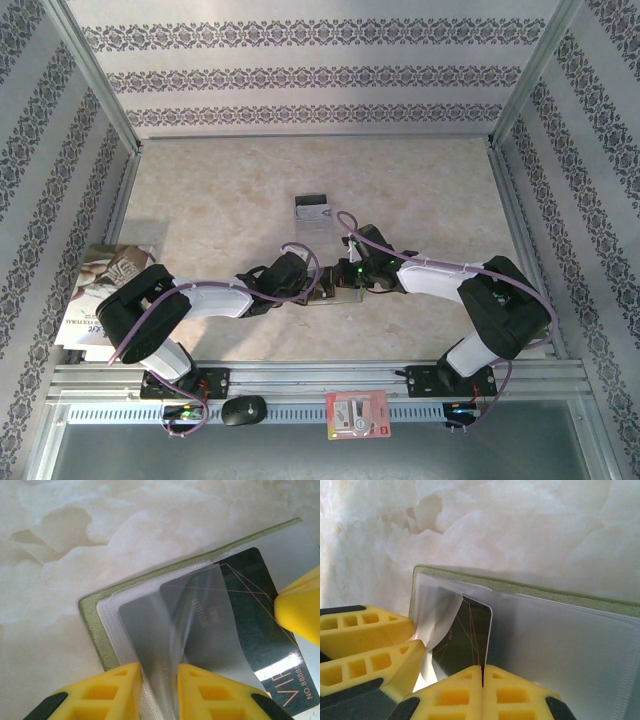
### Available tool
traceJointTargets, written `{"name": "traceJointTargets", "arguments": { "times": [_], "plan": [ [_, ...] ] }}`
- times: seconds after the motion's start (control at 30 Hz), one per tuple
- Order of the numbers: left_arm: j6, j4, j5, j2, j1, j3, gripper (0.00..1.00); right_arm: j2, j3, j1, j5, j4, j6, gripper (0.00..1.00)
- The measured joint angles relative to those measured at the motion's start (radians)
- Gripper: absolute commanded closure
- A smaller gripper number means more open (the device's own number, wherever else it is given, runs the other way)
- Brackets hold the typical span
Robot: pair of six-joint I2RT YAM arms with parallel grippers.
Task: Take the credit cards out of the card holder
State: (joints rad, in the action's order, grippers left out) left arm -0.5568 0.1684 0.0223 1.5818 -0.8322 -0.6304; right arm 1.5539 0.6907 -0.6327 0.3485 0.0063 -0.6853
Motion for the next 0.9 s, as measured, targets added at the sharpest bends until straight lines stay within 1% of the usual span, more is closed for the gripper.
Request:
{"name": "traceJointTargets", "arguments": {
  "times": [0.07,0.13,0.23,0.5,0.53,0.63,0.7,0.8,0.9],
  "plan": [
    [0.000,0.000,0.000,0.000,0.000,0.000,0.75,0.001,0.000,0.000,0.000,-0.002,0.000,0.76],
    [0.000,0.000,-0.002,0.000,0.000,0.000,0.76,0.003,0.000,0.000,0.001,-0.003,0.002,0.70],
    [0.000,0.000,-0.003,0.000,0.000,0.000,0.76,0.007,0.000,0.001,0.005,-0.003,0.003,0.69],
    [0.000,0.000,-0.003,0.000,0.000,0.000,0.76,0.045,0.000,0.011,0.043,0.006,-0.002,0.70],
    [0.000,0.000,-0.003,0.000,0.000,0.000,0.76,0.048,0.000,0.014,0.049,0.010,-0.005,0.71],
    [0.000,0.000,-0.004,0.000,0.000,0.000,0.76,0.060,0.000,0.016,0.066,0.027,-0.018,0.80],
    [0.000,0.000,-0.004,0.000,0.000,0.000,0.76,0.064,0.000,0.016,0.073,0.033,-0.023,0.90],
    [0.000,0.000,-0.003,0.000,0.000,0.000,0.76,0.064,0.000,0.016,0.084,0.048,-0.029,1.00],
    [0.000,0.000,-0.003,0.000,0.000,0.000,0.76,0.059,0.000,0.020,0.087,0.050,-0.034,1.00]
  ]
}}
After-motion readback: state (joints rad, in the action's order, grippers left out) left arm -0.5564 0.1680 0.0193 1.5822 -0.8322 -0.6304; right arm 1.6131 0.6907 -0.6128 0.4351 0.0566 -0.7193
